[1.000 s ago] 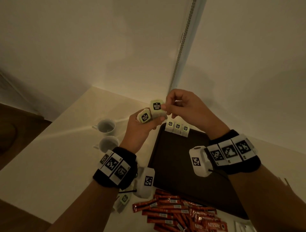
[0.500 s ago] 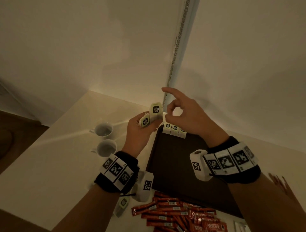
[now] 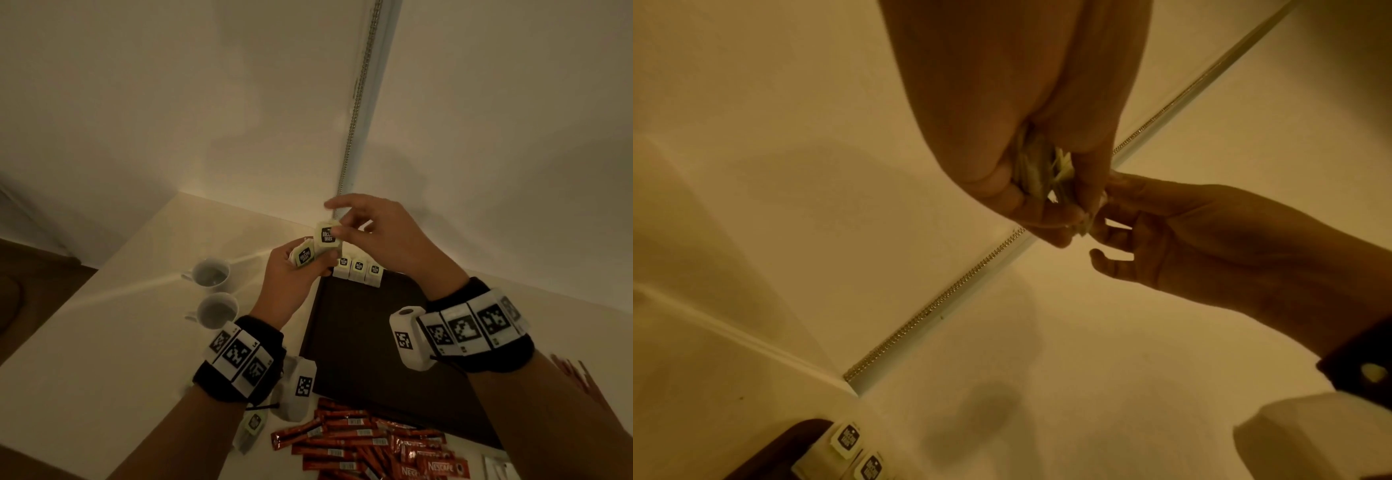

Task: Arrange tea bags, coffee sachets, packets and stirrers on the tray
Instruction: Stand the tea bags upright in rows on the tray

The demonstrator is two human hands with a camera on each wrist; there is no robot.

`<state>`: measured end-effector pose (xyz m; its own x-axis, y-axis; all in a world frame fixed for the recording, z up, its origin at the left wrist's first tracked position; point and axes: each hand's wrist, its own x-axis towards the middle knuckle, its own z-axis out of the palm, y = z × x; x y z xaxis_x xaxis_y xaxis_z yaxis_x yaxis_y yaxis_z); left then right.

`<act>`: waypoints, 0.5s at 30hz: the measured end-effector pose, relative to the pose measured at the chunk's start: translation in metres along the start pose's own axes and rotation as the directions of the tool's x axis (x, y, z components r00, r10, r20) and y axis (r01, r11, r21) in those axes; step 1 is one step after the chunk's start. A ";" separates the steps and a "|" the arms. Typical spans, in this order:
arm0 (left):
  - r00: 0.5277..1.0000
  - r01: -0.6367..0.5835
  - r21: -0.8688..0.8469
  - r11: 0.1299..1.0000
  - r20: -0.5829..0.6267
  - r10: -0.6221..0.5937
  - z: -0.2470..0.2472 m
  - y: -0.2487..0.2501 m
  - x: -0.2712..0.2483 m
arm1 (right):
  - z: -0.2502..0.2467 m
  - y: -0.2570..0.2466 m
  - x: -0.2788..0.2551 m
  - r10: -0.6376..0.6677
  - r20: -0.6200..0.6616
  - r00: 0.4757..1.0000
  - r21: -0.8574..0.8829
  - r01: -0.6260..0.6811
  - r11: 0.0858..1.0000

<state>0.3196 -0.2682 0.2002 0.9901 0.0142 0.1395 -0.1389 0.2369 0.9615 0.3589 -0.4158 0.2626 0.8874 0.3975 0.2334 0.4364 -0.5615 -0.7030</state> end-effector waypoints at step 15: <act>0.995 0.089 -0.110 0.990 -0.035 -0.093 -0.001 -0.006 0.003 | -0.004 -0.001 0.009 -0.019 -0.059 0.998 -0.006 0.019 1.000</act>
<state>0.3238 -0.2685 0.1950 0.9988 0.0262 0.0408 -0.0473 0.3425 0.9383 0.3670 -0.4143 0.2680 0.8862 0.3645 0.2860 0.4538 -0.5585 -0.6944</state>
